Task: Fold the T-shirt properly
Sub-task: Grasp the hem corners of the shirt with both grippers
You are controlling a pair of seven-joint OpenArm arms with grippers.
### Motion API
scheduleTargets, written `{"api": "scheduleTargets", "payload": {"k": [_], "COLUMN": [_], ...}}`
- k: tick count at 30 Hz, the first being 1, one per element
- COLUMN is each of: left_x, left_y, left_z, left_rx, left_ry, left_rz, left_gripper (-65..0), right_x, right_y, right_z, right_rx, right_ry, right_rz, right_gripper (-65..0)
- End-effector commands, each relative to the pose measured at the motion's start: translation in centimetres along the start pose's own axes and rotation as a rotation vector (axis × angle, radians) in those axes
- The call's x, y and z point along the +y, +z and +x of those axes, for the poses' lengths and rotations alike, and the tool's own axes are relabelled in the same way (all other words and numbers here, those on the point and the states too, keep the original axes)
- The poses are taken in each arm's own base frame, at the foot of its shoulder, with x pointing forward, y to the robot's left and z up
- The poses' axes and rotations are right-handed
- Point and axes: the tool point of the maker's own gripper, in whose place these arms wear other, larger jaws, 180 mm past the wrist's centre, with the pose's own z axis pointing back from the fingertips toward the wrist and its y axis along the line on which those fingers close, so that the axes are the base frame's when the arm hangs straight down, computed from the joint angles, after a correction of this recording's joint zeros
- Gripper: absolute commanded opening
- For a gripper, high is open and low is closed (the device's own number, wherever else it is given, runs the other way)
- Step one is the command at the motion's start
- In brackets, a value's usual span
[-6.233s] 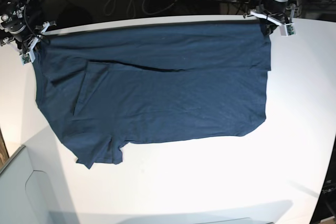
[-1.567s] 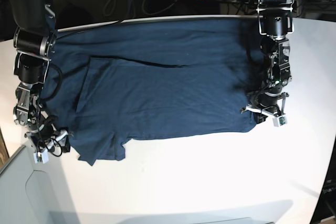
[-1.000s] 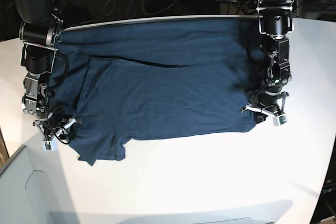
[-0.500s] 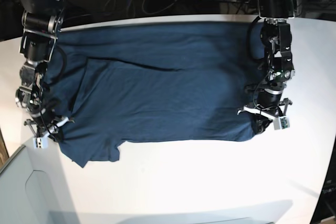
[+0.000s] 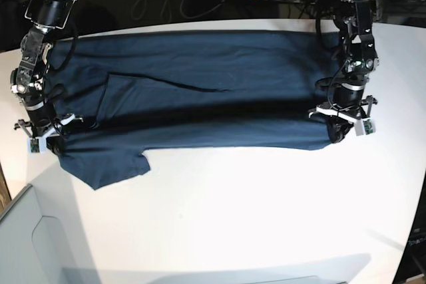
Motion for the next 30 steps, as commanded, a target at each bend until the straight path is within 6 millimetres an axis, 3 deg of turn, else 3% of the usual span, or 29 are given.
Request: {"api": "scheduleTargets", "payload": {"k": [1, 7, 13, 16, 17, 21, 24, 30], "left_x": [-0.1, -0.1, -0.2, -0.2, -0.2, -0.5, -1.0, -1.2], "left_y": [0.0, 0.8, 1.3, 1.4, 1.5, 1.6, 1.7, 0.9], "left_z": [2.1, -0.9, -2.4, -3.4, -3.8, -3.8, -2.6, -1.3], "left_rx": [-0.065, -0.003, 0.028, 0.091, 0.121, 0.139, 0.110, 0.079], "left_ry": [-0.008, 0.020, 0.027, 0.027, 0.027, 0.023, 0.015, 0.021], "left_rz": [-0.007, 0.003, 0.004, 0.005, 0.005, -0.002, -0.016, -0.016], "left_gripper": [-65.0, -65.0, -65.0, -65.0, -63.3, -44.0, -33.7, -31.9], "right_x": [-1.0, -0.6, -0.4, -0.4, -0.6, -0.5, -0.5, 0.2], "right_y": [0.5, 2.3, 2.7, 2.7, 2.8, 3.0, 3.1, 3.2], "right_z": [1.9, -1.6, -3.0, -4.0, -4.2, -3.0, -1.4, 0.0], "right_rx": [-0.061, 0.007, 0.053, 0.128, 0.141, 0.116, 0.083, 0.044], "right_ry": [0.013, 0.009, 0.009, 0.011, 0.010, 0.032, 0.055, 0.066], "right_rz": [-0.020, -0.019, -0.015, -0.017, -0.020, -0.022, -0.024, -0.018], "right_gripper": [-65.0, -65.0, -64.3, -55.5, -51.1, -34.8, -28.9, -27.7]}}
